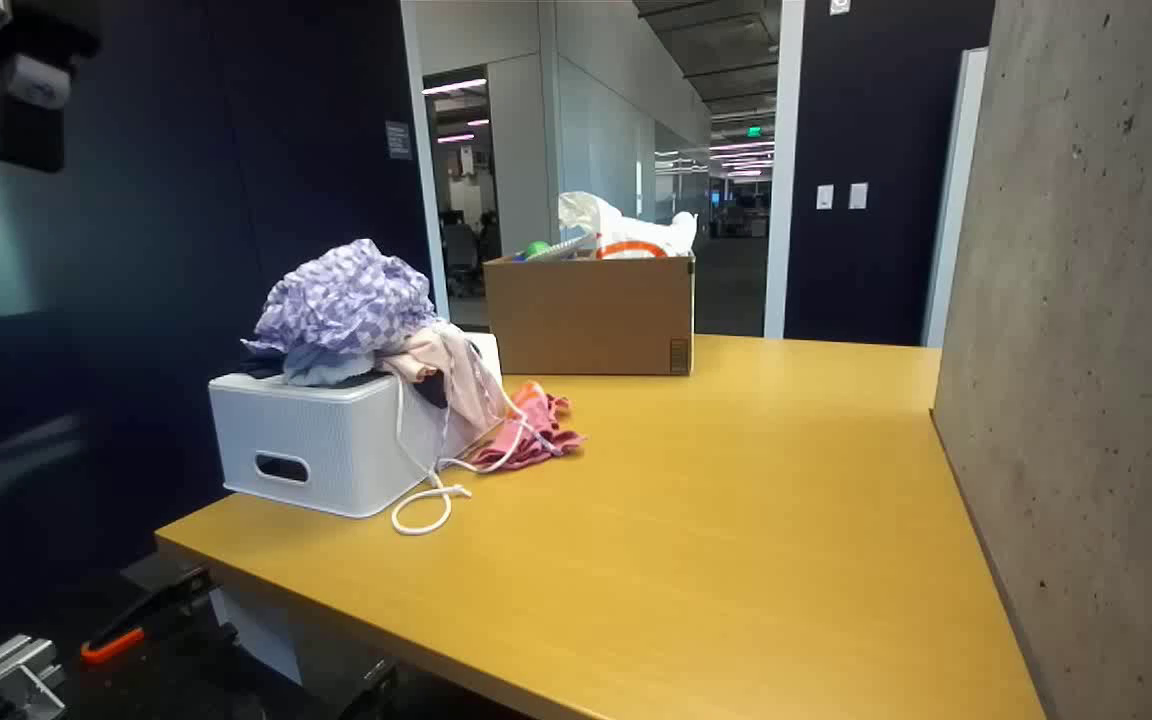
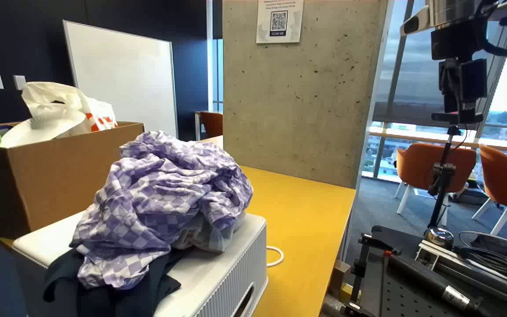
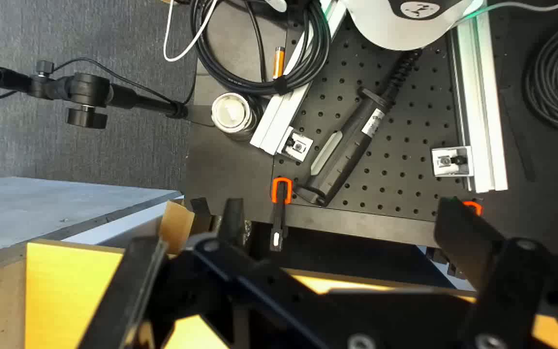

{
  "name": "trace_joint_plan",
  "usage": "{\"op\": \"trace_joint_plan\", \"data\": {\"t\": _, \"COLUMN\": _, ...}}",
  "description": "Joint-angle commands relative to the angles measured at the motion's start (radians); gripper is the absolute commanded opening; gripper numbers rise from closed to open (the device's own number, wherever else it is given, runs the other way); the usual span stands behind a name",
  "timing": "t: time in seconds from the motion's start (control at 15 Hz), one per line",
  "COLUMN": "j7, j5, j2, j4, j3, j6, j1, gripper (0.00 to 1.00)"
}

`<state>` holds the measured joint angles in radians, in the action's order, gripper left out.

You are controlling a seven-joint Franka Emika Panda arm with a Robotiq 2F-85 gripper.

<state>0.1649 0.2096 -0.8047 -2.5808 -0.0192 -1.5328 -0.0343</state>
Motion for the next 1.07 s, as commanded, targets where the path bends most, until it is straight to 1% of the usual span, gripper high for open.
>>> {"op": "trace_joint_plan", "data": {"t": 0.0, "j7": -0.012, "j5": 0.008, "j2": 0.0, "j4": 0.002, "j3": -0.015, "j6": 0.004, "j1": 0.02, "gripper": 1.0}}
{"op": "trace_joint_plan", "data": {"t": 0.27, "j7": -0.012, "j5": 0.008, "j2": 0.0, "j4": 0.002, "j3": -0.015, "j6": 0.004, "j1": 0.02, "gripper": 1.0}}
{"op": "trace_joint_plan", "data": {"t": 0.33, "j7": -0.027, "j5": 0.018, "j2": 0.049, "j4": 0.006, "j3": -0.019, "j6": -0.059, "j1": 0.015, "gripper": 1.0}}
{"op": "trace_joint_plan", "data": {"t": 0.4, "j7": -0.053, "j5": 0.018, "j2": 0.101, "j4": 0.005, "j3": -0.015, "j6": -0.153, "j1": 0.016, "gripper": 1.0}}
{"op": "trace_joint_plan", "data": {"t": 0.47, "j7": -0.082, "j5": 0.012, "j2": 0.139, "j4": 0.004, "j3": -0.004, "j6": -0.226, "j1": 0.016, "gripper": 1.0}}
{"op": "trace_joint_plan", "data": {"t": 0.67, "j7": -0.154, "j5": -0.001, "j2": 0.279, "j4": 0.02, "j3": 0.04, "j6": -0.495, "j1": 0.035, "gripper": 1.0}}
{"op": "trace_joint_plan", "data": {"t": 0.8, "j7": -0.21, "j5": -0.002, "j2": 0.36, "j4": 0.036, "j3": 0.083, "j6": -0.663, "j1": 0.05, "gripper": 1.0}}
{"op": "trace_joint_plan", "data": {"t": 1.0, "j7": -0.288, "j5": 0.004, "j2": 0.447, "j4": 0.09, "j3": 0.157, "j6": -0.854, "j1": 0.084, "gripper": 1.0}}
